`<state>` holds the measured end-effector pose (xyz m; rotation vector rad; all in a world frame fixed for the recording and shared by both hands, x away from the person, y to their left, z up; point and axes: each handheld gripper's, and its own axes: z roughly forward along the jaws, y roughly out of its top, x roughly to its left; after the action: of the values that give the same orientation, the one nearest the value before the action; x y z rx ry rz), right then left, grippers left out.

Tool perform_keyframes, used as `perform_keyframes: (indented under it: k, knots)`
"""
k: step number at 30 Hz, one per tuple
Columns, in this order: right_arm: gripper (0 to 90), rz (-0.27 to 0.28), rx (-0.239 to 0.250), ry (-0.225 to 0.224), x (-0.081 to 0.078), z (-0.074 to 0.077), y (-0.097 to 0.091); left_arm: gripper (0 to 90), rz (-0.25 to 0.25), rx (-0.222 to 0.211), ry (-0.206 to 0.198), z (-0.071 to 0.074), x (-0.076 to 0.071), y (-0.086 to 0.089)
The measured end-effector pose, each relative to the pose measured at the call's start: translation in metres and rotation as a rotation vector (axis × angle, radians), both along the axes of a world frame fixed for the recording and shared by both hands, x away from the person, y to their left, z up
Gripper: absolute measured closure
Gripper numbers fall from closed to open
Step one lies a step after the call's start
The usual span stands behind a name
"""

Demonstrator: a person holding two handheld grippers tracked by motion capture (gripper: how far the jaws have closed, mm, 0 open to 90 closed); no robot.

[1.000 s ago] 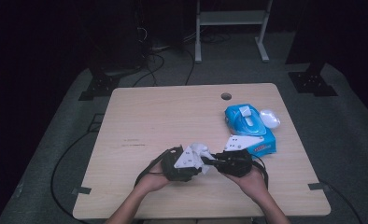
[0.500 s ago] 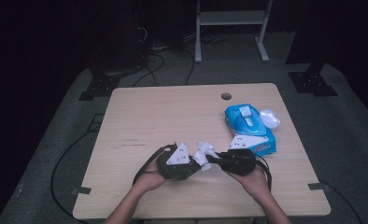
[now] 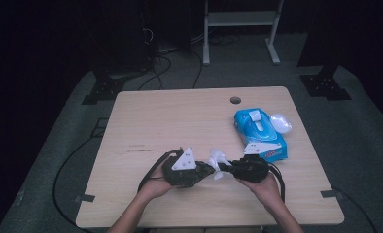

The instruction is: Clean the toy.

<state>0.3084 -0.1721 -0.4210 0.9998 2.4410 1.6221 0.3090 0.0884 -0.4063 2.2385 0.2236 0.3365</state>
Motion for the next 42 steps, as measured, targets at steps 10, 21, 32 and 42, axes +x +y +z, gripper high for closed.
perform_keyframes:
  k: [10, 21, 32, 42]
  knots:
    - [83.6, 0.003, 0.023, -0.005, 0.0, 0.002, -0.001, 64.4, 0.003, -0.019, 0.029, -0.002, 0.005, 0.0]
    - [83.5, -0.016, -0.039, 0.006, 0.002, -0.007, 0.001, 64.9, 0.06, 0.161, 0.061, -0.02, 0.014, -0.007]
    - [83.3, -0.005, -0.061, 0.006, 0.002, -0.01, 0.01, 56.8, 0.088, 0.166, 0.133, -0.02, 0.019, -0.001]
    - [83.4, 0.028, -0.048, -0.03, 0.006, 0.0, 0.036, 54.0, 0.102, 0.007, 0.162, -0.002, 0.02, 0.041]
